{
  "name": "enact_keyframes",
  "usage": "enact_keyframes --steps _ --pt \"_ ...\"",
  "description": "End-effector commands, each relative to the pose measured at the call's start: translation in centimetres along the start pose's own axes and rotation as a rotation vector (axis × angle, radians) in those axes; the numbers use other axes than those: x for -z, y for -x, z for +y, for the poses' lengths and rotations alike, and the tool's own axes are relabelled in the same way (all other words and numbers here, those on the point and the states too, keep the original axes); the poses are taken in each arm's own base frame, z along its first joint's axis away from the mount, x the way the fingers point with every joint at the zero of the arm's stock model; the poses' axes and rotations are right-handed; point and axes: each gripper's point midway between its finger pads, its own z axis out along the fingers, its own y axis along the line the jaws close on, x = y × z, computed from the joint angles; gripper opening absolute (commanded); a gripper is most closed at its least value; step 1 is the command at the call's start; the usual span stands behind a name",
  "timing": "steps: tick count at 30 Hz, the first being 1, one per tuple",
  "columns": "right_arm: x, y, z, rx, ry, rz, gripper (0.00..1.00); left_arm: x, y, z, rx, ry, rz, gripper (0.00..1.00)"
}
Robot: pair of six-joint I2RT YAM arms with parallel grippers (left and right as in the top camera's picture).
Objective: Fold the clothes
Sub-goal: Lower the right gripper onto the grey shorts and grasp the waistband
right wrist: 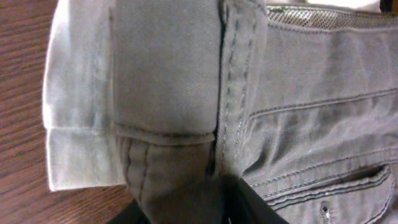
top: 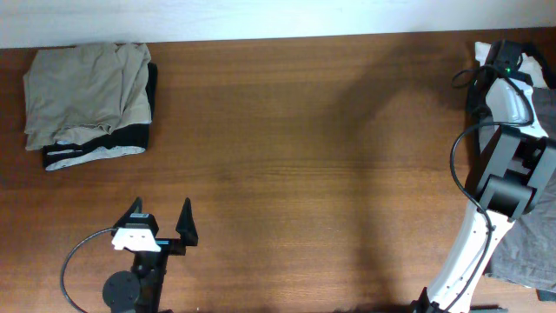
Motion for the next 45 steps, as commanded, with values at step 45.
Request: enact_keyframes --steps 45 --pt "4.8 1.4 -2.3 -0.103 -0.005 -0.026 0.16 0.0 -0.2 0.0 0.005 -0.001 -0.001 0.99"
